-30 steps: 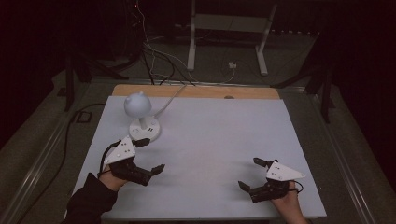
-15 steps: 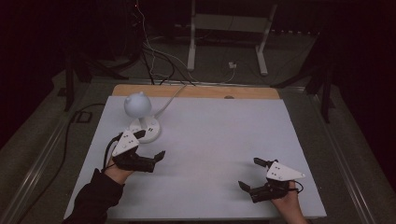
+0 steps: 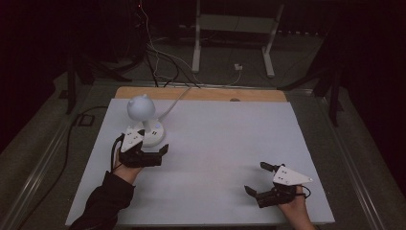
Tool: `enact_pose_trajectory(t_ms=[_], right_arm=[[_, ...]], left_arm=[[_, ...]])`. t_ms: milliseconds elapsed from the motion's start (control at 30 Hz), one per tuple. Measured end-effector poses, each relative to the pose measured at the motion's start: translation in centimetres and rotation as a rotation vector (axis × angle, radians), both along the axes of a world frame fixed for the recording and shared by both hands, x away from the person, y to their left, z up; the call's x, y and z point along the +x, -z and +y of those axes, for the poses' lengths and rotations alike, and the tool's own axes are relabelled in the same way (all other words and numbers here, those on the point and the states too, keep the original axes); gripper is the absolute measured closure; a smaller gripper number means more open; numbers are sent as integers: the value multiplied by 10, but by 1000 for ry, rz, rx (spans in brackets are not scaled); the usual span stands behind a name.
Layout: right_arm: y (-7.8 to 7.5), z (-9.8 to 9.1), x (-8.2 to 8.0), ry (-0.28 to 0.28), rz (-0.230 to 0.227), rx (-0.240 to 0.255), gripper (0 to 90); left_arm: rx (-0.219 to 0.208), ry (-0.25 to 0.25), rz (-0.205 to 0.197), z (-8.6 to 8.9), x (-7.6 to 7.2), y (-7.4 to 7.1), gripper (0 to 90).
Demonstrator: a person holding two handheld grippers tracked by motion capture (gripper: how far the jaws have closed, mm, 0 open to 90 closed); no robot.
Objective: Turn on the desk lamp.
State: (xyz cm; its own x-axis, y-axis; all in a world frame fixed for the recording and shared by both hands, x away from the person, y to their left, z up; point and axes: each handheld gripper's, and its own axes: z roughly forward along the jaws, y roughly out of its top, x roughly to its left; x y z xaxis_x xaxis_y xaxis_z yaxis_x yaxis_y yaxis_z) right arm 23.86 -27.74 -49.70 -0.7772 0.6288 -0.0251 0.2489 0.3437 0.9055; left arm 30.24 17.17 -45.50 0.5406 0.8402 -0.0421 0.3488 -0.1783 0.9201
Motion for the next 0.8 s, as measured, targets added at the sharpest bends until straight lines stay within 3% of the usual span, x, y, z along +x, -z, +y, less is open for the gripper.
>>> enact_pose_trajectory(t_ms=[67,167,233,433,567,800], right_arm=[[0,0,0,0,0,-1,0],[0,0,0,-1,4,0,0],[0,1,0,0,1,-5,0],[0,0,0,1,2,-5,0],[1,1,0,-1,2,-7,0],[1,0,0,0,2,-9,0]], left_arm=[[13,-19,2,-1,2,1,4],[16,-35,36,-3,6,3,4],[47,-81,29,-6,6,4,4],[40,-204,36,-7,11,8,4],[36,-214,47,-6,14,10,4],[43,-309,94,-7,23,14,21]])
